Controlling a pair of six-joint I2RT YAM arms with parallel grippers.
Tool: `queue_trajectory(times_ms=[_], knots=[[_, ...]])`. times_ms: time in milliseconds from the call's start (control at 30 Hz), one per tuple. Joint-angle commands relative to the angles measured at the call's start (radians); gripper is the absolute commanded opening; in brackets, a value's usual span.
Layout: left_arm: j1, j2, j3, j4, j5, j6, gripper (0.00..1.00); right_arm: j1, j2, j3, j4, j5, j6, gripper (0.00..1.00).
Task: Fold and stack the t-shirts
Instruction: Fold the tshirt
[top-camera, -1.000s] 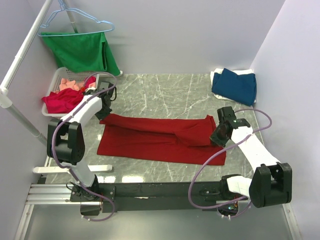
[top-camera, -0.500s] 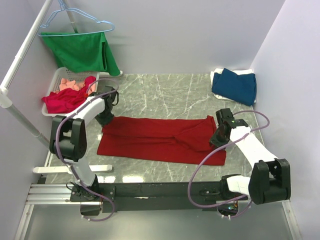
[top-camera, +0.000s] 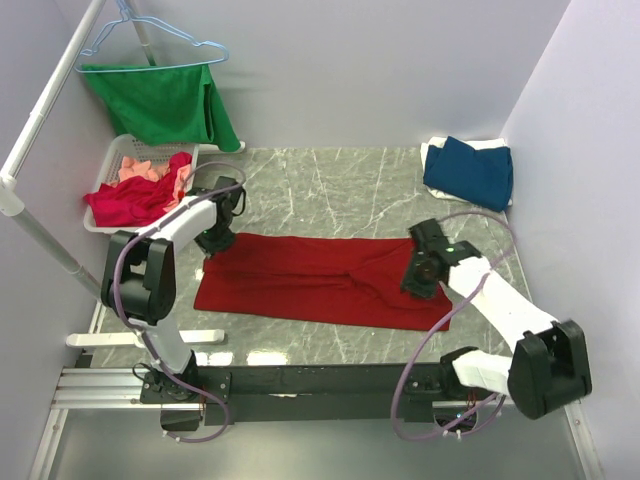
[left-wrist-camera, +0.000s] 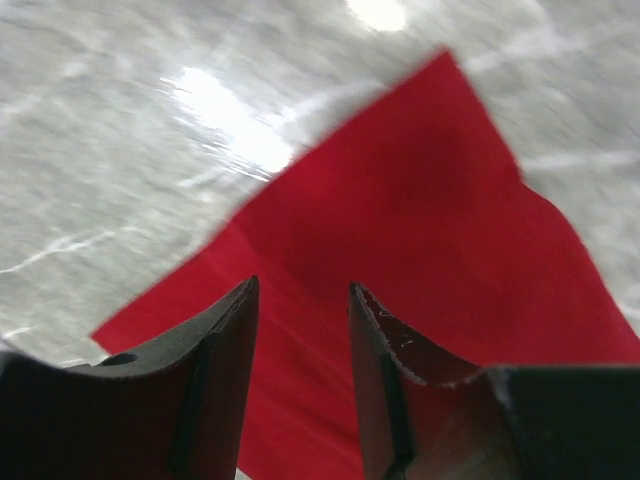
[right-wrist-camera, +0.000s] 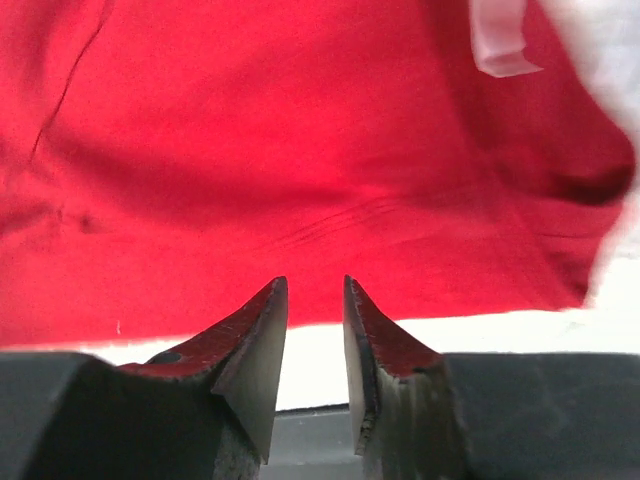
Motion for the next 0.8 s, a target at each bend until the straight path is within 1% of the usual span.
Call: queue_trajectory(times_ms=[0,33,67,133,267,533,767], knots=[[-0.043,-0.049,0.026,0.059,0.054,0.043,0.46,0.167,0.081,0.069,0.076,0.045,-0.008,0.32],[-0.055,-0.051,0.021,0.073,0.060,0.046,0.46,0.220,0.098,0.076,0.084,0.059,-0.002,0.31],[-0.060,-0.055,0.014,0.084,0.067,0.049,0.46,0.239,0.127,0.081,0.097,0.066,-0.005,0.30],[-0.066,-0.066,-0.008,0.120,0.097,0.067,0.46,0.268,0.150,0.098,0.131,0.109,-0.009,0.29],[-0.067,-0.075,-0.026,0.159,0.143,0.112,0.46,0.316,0.213,0.129,0.174,0.134,-0.045,0.27],[-0.067,-0.061,-0.028,0.154,0.140,0.132,0.46,0.359,0.330,0.161,0.211,0.161,-0.100,0.26],[-0.067,-0.055,-0.032,0.154,0.135,0.130,0.46,0.363,0.348,0.162,0.199,0.175,-0.095,0.25]])
